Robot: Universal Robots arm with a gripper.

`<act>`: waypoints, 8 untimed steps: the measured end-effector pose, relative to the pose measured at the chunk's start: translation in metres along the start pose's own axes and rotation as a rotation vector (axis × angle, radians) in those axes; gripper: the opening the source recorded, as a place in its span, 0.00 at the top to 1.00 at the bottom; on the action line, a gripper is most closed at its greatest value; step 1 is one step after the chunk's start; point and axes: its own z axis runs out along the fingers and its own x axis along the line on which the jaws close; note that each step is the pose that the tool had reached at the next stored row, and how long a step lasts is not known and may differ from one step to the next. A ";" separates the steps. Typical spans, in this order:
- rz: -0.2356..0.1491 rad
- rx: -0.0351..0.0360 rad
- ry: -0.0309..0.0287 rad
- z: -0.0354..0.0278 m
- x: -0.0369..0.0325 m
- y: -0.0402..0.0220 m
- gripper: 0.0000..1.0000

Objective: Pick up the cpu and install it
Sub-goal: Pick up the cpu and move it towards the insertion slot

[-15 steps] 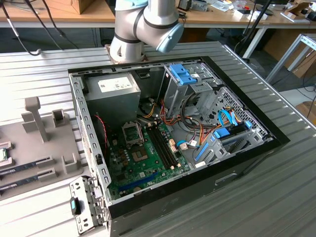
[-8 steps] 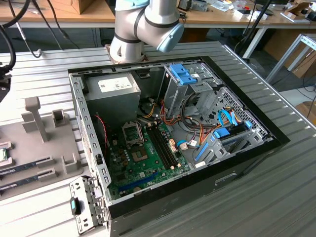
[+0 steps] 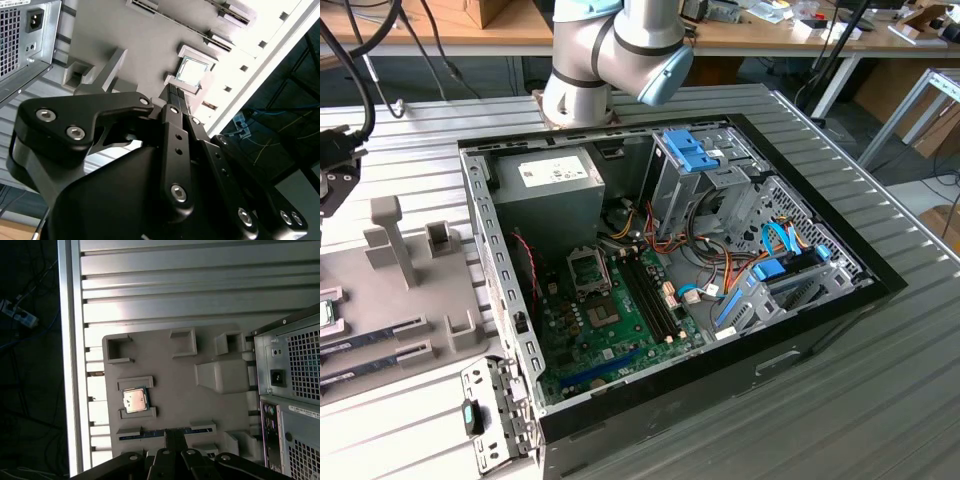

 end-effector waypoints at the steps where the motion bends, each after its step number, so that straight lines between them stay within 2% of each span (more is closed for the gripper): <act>1: 0.000 0.0000 0.0001 0.0000 0.0000 0.0000 0.89; 8: 0.000 0.0000 0.0000 0.0004 0.0000 0.0000 0.89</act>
